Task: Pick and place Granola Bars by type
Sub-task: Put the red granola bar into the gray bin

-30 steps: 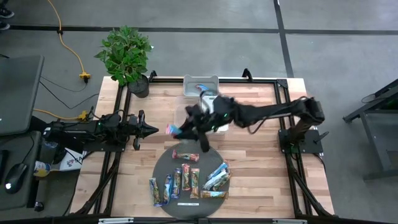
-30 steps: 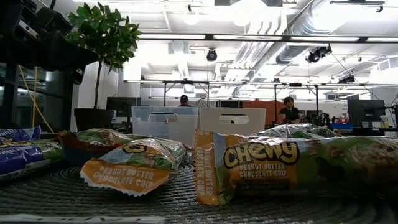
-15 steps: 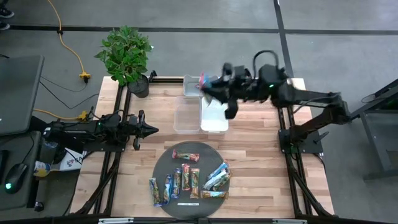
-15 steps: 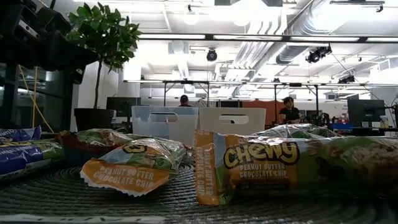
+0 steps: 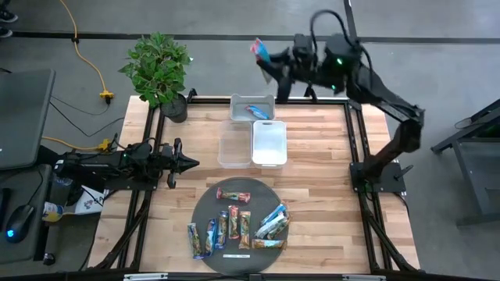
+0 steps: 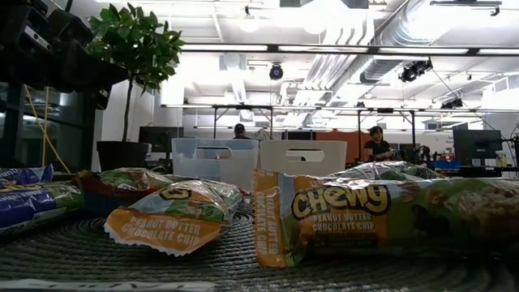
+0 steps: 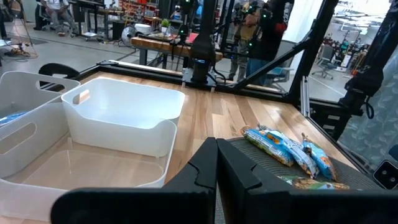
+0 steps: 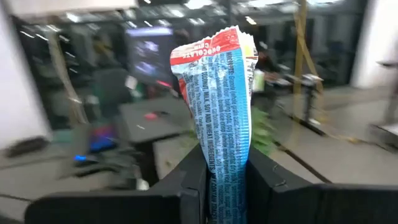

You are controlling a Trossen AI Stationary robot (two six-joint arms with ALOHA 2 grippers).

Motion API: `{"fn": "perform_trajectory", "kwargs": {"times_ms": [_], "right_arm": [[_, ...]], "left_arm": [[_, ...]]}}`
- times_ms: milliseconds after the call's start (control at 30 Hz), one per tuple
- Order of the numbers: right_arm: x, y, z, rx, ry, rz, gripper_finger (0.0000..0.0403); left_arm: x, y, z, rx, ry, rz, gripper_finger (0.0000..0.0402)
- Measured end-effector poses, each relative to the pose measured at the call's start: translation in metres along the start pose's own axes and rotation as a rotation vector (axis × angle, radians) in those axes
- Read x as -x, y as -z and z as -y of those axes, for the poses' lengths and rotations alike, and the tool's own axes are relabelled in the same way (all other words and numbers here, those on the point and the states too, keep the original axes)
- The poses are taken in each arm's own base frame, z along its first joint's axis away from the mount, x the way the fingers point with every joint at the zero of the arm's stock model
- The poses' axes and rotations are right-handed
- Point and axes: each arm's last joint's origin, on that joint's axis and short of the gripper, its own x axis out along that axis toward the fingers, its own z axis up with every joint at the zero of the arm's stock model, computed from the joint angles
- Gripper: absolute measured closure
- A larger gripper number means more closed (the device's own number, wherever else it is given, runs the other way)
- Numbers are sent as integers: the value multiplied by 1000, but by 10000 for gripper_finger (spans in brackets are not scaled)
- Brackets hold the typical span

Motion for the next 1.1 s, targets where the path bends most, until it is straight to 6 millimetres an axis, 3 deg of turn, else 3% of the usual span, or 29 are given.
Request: {"fn": "perform_trajectory", "kwargs": {"times_ms": [267,600,833,1100], "right_arm": [[-40,21,71,24,193,-186,348],[-81,82,152,17,319,-395,348],[-101,128,184,102,317,-567,348],[-117,177,196,262,223,-778,348]], "left_arm": [[0,0,0,0,0,0,401],[0,0,0,0,0,0,401],[0,0,0,0,0,0,401],[0,0,0,0,0,0,401]]}}
